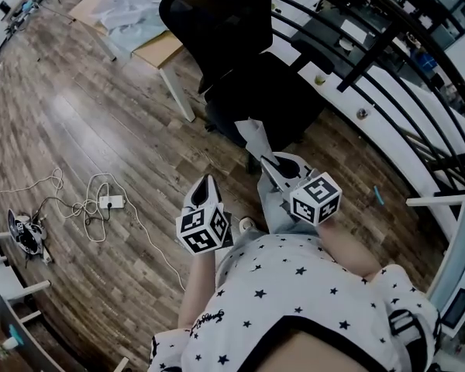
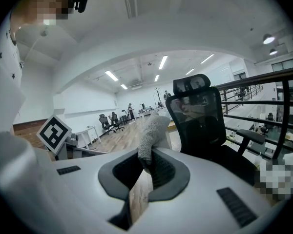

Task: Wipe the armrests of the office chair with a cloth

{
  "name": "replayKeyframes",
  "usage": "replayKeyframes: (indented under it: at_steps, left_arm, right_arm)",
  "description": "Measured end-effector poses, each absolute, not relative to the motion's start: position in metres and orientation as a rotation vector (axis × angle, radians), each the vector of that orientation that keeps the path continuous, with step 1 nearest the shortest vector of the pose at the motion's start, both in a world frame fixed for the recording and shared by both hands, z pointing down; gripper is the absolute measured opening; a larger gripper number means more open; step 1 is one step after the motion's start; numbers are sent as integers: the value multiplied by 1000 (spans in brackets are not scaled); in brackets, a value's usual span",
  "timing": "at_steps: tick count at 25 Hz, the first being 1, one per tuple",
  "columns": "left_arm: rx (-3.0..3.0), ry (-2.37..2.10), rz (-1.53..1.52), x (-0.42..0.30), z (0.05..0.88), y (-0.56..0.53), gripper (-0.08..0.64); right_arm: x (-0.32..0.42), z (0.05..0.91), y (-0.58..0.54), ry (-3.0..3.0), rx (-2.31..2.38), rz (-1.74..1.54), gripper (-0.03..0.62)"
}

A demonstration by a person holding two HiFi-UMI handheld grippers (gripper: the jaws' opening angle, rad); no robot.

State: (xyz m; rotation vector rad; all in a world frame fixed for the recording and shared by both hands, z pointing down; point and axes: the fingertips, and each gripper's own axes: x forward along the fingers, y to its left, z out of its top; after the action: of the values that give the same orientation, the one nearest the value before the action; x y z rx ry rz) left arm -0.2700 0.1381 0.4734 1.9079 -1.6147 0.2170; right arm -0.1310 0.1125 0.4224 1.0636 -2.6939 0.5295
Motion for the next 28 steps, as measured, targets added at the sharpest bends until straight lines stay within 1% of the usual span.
replayKeyframes:
  at_steps: [10,28]
  left_arm:
    - [1826,-1653,236,-272,488,100,3]
    - [1653,-1728,241,-271,506,29,3]
  right_arm:
    - [-134,437,42,-2665,979,451,28]
    - [-176,494,-74,-2563,655,334,28]
